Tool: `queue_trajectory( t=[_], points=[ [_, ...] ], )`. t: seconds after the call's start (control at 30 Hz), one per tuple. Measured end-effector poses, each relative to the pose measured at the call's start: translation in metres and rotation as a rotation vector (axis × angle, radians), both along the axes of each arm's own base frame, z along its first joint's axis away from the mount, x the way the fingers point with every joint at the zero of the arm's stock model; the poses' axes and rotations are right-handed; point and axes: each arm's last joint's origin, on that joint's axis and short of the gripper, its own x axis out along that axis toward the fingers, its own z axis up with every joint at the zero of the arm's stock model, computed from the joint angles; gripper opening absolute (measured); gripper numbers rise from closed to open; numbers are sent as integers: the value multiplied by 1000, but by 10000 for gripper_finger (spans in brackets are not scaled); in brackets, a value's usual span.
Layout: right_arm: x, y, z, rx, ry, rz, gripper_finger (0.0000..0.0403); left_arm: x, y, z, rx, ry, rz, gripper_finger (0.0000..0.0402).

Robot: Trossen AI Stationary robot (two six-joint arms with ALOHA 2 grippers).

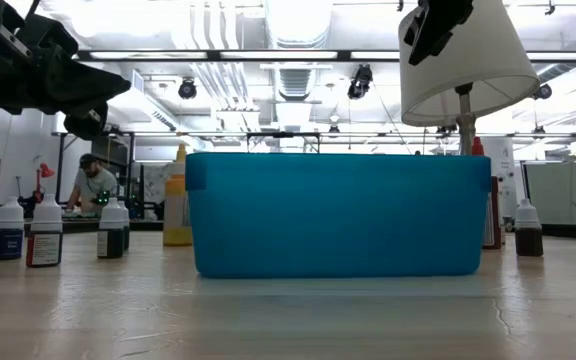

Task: Pick & Place food coloring
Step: Put the large green food coloring bottle into the blue bin

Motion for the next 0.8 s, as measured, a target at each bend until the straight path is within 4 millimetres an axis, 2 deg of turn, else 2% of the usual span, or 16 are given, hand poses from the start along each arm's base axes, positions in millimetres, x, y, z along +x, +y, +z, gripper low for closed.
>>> queue_trajectory(
  t=[0.37,0.63,0.8],
  points=[
    [9,-7,-9,-10,40,8,208,0,0,0,0,0,0,0],
    [19,-14,-21,-42,90,75,241,0,0,0,0,0,0,0],
    [19,-19,-22,-61,98,98,251,0,0,0,0,0,0,0]
  ],
)
